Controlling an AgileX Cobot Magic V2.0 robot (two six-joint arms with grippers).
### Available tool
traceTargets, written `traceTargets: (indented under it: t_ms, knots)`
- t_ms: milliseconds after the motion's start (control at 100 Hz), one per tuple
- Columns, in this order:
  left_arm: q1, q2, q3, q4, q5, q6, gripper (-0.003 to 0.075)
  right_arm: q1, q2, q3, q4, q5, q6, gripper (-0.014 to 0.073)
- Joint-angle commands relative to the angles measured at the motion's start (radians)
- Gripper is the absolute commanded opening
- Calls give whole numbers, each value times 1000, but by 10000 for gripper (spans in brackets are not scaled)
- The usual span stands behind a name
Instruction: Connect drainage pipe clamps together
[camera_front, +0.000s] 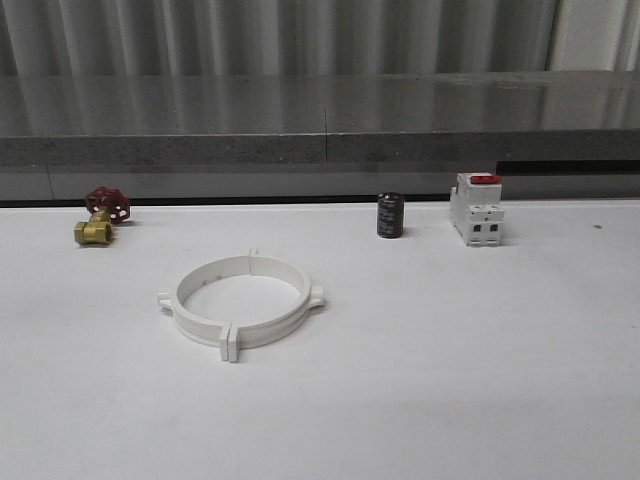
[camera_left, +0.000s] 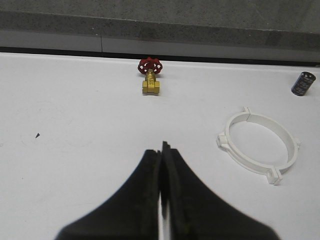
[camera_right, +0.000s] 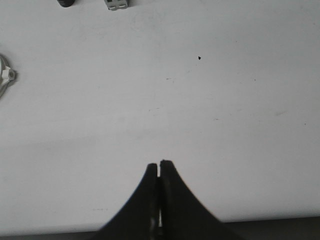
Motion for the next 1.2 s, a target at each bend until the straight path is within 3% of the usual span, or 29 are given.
traceTargets:
  t_ms: [0,290,550,720,1000,1190]
  knots:
    - [2,4,-26,-1,-73,-1,-20,-7,1,-23,-6,-58,-8,-67]
    - [2,4,-26,-1,-73,-1,-20,-7,-18,-11,-24,-117,-8,-67]
    - [2,4,-26,-1,-73,-1,-20,-27,-167,182,1,-559,-123,-67]
    - [2,4,-26,-1,-73,-1,-20,-76,-282,353,17,-767,-175,-67]
    - [2,4,-26,-1,-73,-1,-20,-110,-469,589,19,-947,-175,-67]
    - [2,4,-26,-1,-73,-1,-20,-110,-581,664,19,-971,-175,-67]
